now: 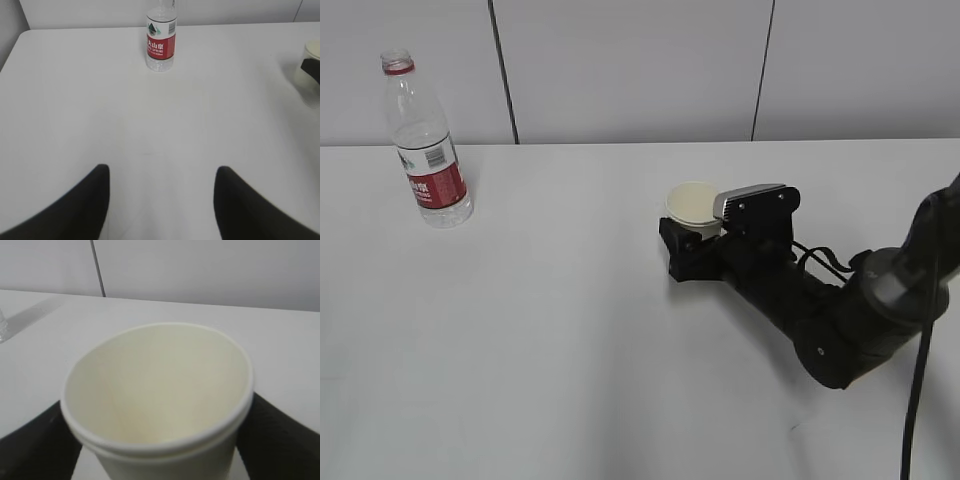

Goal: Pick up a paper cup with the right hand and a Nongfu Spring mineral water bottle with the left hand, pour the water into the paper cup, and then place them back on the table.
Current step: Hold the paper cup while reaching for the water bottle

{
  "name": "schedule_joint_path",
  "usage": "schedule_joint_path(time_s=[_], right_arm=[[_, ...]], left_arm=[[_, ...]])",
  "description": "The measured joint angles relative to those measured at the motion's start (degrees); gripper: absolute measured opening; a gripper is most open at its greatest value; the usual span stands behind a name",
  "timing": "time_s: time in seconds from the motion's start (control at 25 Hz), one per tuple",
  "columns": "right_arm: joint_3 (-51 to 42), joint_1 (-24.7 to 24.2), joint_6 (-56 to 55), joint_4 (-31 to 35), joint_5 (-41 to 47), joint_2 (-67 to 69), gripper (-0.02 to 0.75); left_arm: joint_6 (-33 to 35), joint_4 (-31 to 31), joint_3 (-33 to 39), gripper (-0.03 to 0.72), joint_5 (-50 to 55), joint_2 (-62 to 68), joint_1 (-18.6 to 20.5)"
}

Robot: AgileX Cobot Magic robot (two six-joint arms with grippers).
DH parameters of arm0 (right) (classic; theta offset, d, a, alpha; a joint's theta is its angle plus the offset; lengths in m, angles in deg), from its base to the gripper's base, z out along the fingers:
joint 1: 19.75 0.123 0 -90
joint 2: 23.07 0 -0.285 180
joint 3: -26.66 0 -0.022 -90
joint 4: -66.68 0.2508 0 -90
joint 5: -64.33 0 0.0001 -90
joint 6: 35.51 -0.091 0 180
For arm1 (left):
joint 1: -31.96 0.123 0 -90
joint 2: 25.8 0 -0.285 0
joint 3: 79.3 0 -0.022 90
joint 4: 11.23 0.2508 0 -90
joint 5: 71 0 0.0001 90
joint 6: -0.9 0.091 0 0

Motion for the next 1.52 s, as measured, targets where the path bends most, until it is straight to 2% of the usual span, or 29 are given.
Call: schedule_joint_path(time_s=[0.4,0.76,1.04,1.32,1.52], right_arm=[[2.36,0.00,-0.09,0.00,0.10,3.41,0.652],[2.36,0.00,1.12,-0.97,0.10,3.41,0.501],[2.36,0.00,1.39,-5.33,0.21,1.57,0.491],[1.53,0.00,-1.25,-12.87,1.83,-4.89,0.491],[-2.36,0.00,-4.81,-15.06,2.49,-9.69,0.492]], left_arm=[[0.00,0.00,0.00,0.403,0.00,0.00,0.00],[0.00,0.00,0.00,0.403,0.00,0.00,0.00],[0.00,0.00,0.00,0.403,0.00,0.00,0.00],[0.00,0.00,0.00,0.405,0.00,0.00,0.00],[0.00,-0.43,-0.44,0.455,-1.08,0.33,0.00]])
